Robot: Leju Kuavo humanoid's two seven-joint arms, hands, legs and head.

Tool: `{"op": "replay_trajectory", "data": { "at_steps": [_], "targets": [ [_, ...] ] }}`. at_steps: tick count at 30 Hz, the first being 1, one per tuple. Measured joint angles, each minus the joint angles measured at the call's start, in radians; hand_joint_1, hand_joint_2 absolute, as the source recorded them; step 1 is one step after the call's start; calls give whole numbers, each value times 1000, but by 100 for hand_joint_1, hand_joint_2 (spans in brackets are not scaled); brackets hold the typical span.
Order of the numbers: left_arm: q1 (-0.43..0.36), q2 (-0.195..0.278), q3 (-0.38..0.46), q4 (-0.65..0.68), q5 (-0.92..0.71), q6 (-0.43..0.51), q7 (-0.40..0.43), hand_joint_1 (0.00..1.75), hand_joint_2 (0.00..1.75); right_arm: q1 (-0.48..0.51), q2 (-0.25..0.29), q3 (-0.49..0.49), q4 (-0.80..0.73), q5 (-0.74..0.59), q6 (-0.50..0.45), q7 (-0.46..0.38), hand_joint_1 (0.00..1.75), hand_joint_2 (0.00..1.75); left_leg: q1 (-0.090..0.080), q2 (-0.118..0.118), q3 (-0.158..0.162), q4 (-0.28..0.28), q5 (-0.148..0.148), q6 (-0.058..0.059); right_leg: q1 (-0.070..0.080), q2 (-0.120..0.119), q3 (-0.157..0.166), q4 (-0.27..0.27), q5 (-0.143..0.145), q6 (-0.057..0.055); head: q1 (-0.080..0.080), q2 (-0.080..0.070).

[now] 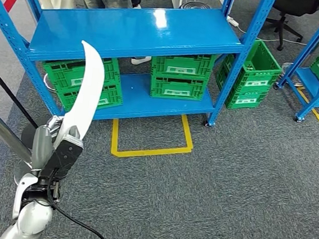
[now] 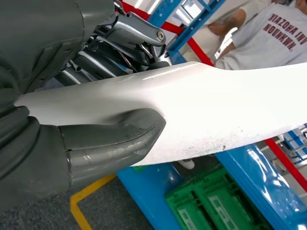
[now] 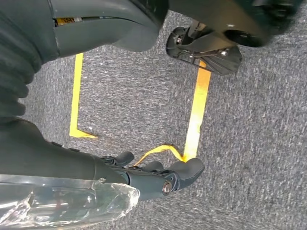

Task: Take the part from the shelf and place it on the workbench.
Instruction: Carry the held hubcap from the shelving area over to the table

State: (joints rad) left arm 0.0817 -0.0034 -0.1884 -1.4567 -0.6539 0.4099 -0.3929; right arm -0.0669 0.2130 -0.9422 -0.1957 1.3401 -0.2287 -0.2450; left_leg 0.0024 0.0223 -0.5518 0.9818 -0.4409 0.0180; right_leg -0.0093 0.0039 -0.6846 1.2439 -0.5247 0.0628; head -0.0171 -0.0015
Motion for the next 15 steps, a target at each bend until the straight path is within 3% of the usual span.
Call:
{"op": "replay_trajectory", "data": {
  "at_steps": [2,4,6,8,10,12,13,14,15],
  "targets": [
    [2,0,0,-4,1,0,-2,175,175,-2,0,0,0,1,0,0,0,175,-3,8,-1,3,0,-5,3,-22,83,-147,51,-6,0,0],
    [3,0,0,-8,1,0,-3,175,175,-6,0,0,0,1,1,-1,0,175,-8,15,-4,7,2,-15,6,-35,122,-221,65,-16,-1,0],
    [5,1,0,-10,1,-1,-4,175,175,-5,0,0,0,1,1,-1,0,175,-8,21,-8,7,6,-25,8,-25,118,-224,70,-30,-2,0],
    [6,1,0,-11,2,-1,-4,175,175,-3,0,0,0,1,1,-1,0,175,-6,14,-15,21,-10,-37,5,-15,113,-226,78,-43,-2,0],
    [7,2,0,-12,2,-2,-4,175,175,-5,0,0,0,1,1,-1,0,175,-3,-2,-51,106,-69,-47,2,-5,106,-228,85,-54,-4,0],
    [13,2,0,-12,2,-2,-5,175,175,-5,0,0,0,1,0,-1,0,175,-2,-11,-110,243,-134,-51,1,6,98,-228,90,-59,-4,0],
    [16,3,0,-12,2,-2,-5,175,175,-4,0,-1,0,1,0,-1,0,175,-2,-12,-128,287,-146,-51,1,13,94,-228,92,-59,-4,0],
    [19,3,0,-12,2,-2,-5,175,175,-3,0,-1,0,1,0,-1,0,175,-2,-13,-129,294,-138,-50,1,20,92,-228,94,-58,-4,0],
    [20,3,0,-12,2,-2,-5,175,175,-2,0,-2,0,1,-1,0,0,175,-1,-15,-111,263,-112,-48,1,27,90,-228,97,-56,-4,0]
  ]
}}
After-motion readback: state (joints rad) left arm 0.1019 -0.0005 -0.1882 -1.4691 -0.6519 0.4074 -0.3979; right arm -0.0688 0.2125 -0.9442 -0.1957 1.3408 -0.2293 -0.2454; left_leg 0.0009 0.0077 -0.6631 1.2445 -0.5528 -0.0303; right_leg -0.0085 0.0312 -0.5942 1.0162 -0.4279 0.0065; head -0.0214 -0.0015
